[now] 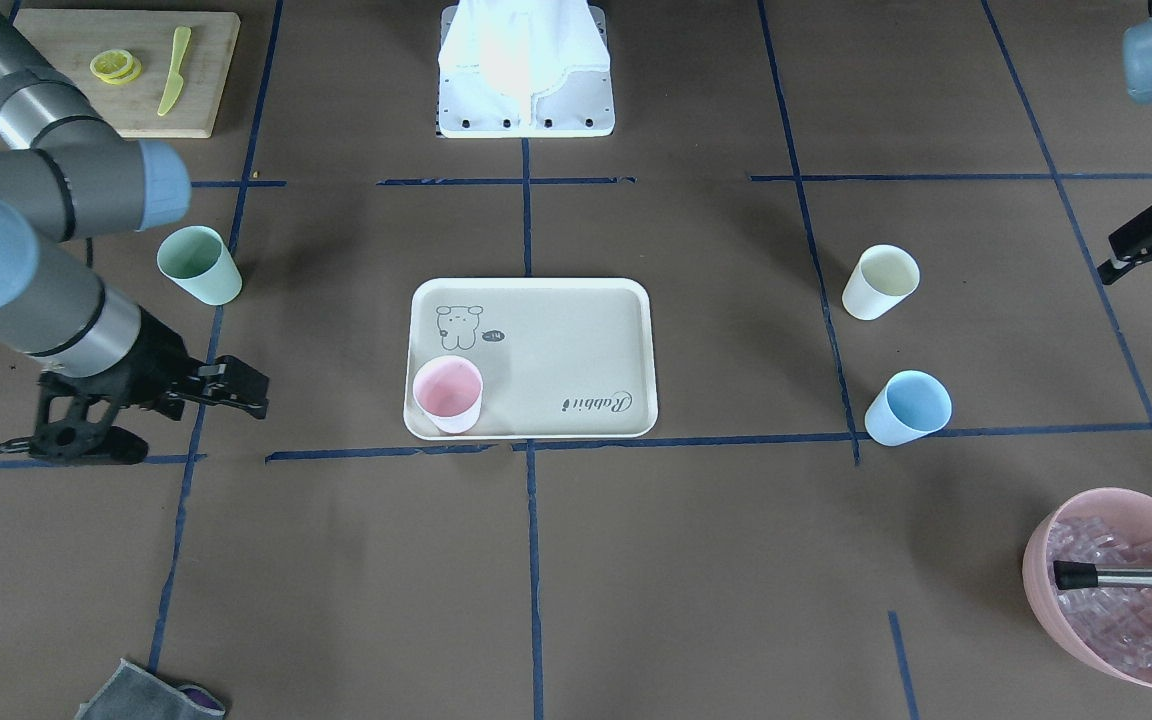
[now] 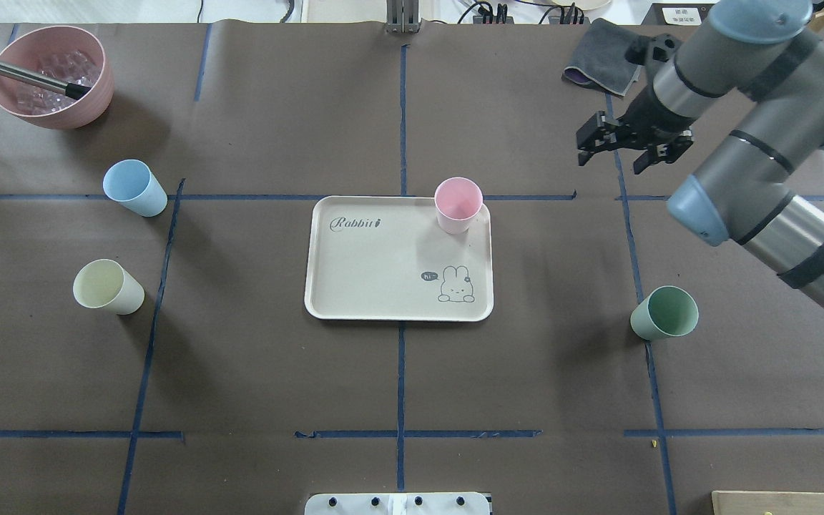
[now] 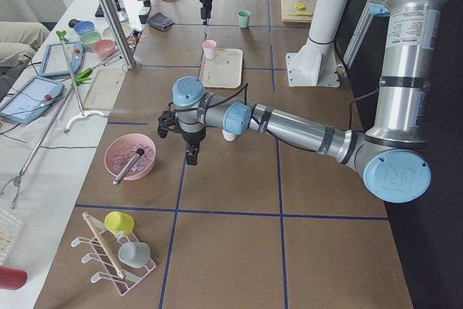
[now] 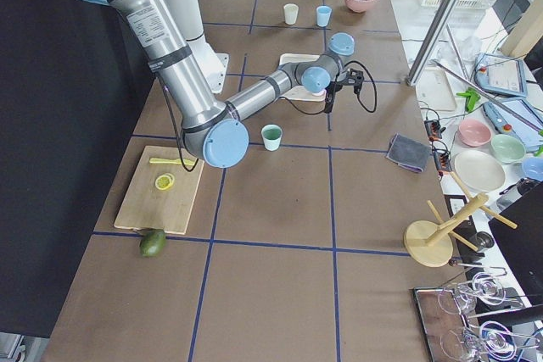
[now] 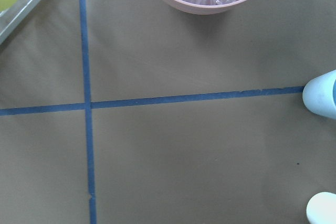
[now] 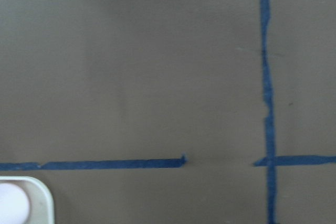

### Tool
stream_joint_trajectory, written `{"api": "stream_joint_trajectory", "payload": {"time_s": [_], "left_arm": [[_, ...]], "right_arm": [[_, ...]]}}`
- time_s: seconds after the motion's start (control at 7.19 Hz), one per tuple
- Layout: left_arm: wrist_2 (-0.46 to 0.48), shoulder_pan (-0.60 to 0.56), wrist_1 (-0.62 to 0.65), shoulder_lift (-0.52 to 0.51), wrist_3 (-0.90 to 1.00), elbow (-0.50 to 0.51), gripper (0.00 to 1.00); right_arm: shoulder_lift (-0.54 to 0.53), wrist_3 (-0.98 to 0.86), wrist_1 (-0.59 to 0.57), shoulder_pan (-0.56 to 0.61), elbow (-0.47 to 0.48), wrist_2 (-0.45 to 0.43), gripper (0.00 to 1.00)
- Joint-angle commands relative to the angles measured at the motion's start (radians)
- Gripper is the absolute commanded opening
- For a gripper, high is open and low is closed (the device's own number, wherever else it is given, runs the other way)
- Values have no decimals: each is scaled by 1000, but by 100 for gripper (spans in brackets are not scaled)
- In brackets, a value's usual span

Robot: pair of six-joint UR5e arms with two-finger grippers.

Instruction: Place all cups on tray

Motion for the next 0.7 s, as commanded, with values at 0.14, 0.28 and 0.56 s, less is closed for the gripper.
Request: {"api": "stream_joint_trajectory", "payload": {"time_s": [0.14, 0.28, 0.56], "left_arm": [[153, 257, -201, 10, -357, -11, 100], [196, 316, -208, 11, -418, -17, 100], [198, 367, -208, 23, -456, -25, 100]], "right_arm": [[-201, -440, -1, 178, 24, 54, 99], [-221, -473, 0, 193, 25, 54, 99], [-224, -473, -1, 192, 25, 54, 99]]}}
